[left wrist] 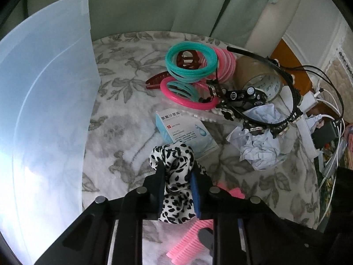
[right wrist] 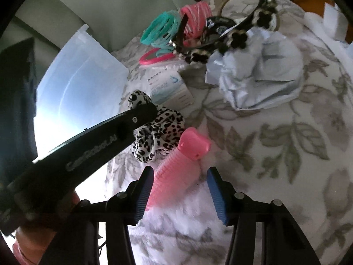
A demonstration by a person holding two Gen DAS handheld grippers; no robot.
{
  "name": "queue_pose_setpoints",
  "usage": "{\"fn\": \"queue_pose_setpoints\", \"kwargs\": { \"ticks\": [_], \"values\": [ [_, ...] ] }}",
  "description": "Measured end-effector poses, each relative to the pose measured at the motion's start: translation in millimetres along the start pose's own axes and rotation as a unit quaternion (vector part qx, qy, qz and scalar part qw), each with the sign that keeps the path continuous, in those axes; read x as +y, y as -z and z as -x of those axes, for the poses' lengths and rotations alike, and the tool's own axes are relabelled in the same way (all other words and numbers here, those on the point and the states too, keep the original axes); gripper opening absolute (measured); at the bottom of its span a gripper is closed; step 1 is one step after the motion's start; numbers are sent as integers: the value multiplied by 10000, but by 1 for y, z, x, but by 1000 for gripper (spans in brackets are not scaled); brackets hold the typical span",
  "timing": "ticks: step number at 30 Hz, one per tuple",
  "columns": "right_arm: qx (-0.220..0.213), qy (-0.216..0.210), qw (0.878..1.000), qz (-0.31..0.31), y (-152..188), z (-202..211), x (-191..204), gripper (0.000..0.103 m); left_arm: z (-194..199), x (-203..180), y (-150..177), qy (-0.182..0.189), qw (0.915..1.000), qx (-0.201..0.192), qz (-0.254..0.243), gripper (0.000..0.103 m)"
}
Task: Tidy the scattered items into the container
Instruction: 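Reach the left gripper to the leopard scrunchie while the right gripper reaches the pink roller, then close the left gripper on the scrunchie while the right gripper closes on the pink roller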
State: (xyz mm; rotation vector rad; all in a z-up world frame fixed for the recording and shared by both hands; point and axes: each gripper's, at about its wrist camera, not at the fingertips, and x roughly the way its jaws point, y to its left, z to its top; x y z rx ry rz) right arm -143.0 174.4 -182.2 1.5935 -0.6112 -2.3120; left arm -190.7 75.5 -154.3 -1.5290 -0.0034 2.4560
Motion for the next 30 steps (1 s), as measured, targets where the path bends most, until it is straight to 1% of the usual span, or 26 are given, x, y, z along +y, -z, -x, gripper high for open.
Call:
{"fn": "queue_pose_setpoints", "kwargs": {
  "ticks": [1,6,10,13,18,26,27,30],
  "values": [
    [-4,-10,10000,-21,-1,-3,1,53,0,1,0,12,10000,-2,4,21],
    [-45,-37,10000,-78,-5,-13,6,42,1,3,2,69,10000,-16,13,19],
    [-67,-60,9998,-191,-4,-15,7,41,4,4,3,107,9999,-53,2,16],
    [-110,-121,9995,-277,-1,-12,5,33,9,2,5,85,9999,-101,6,15],
    [-209,-147,9995,-183,5,-4,12,28,23,0,9,27,9998,-220,9,14],
    [-434,-245,9987,-112,17,14,21,24,46,2,8,-55,9989,-450,87,14],
    [-463,-256,9985,-104,18,16,22,23,51,2,8,-63,9987,-491,88,14],
    [-607,-254,9978,-111,22,26,23,22,63,-1,9,-70,9982,-592,90,14]
  ]
}}
